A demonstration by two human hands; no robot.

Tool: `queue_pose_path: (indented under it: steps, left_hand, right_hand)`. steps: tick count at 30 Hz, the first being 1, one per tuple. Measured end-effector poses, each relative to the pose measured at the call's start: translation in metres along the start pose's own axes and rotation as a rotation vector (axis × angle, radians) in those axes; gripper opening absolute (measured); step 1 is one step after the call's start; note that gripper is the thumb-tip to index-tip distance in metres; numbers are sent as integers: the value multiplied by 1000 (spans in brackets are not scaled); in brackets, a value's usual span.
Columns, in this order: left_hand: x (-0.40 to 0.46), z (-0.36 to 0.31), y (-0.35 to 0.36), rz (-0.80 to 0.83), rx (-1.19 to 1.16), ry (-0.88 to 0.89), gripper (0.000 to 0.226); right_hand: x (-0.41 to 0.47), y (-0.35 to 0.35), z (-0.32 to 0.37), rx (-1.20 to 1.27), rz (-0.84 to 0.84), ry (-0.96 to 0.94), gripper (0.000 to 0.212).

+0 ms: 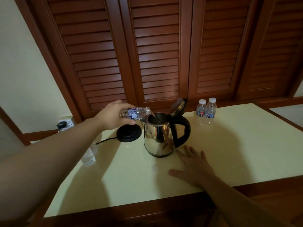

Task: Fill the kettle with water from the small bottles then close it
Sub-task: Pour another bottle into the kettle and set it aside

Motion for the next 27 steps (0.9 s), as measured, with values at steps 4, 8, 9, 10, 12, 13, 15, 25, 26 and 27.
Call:
queue_pose_path:
  steps: [4, 8, 9, 10, 12, 13, 15, 25, 26, 27]
  left_hand:
    - [1, 4, -7, 25, 46, 8, 67]
    - [1, 6, -13, 41, 76, 3, 69]
    - [1, 6, -15, 48, 83, 7, 69]
    - [2, 6, -17, 50, 90, 12, 69]
    - [2, 5, -21, 53, 108, 11, 70]
    - [2, 3, -24, 53, 121, 9, 71]
    - [2, 1, -28, 55, 139, 9, 71]
    - [4, 0, -46, 64, 179, 27, 73]
    - [3, -1, -48, 63, 179, 30, 72]
    - [3, -2, -49, 62, 179, 33, 71]
  right_hand:
    - [0, 0, -1, 16, -10, -6, 112]
    - [0, 0, 0, 16, -9, -10, 111]
    - [0, 0, 0, 16, -8, -10, 111]
    - [0, -1, 0, 14, -8, -11, 111]
    - [0, -2, 0, 8, -11, -14, 110]
    - [-1, -2, 0, 5, -12, -15, 110]
    - [-1, -2, 0, 3, -9, -16, 110]
    - [0, 0, -1, 10, -15, -17, 111]
    - [0, 0, -1, 9, -16, -17, 111]
    - [0, 0, -1, 9, -17, -15, 111]
Point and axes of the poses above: each hand's wrist, its own x-axis towards the middle knuckle, its own y-axis out of the palm, z = x × y, the point moved 5 cm from there along x, towards the middle knuckle, and after that the axes turned 7 degrees about z, right-handed, at the moved point
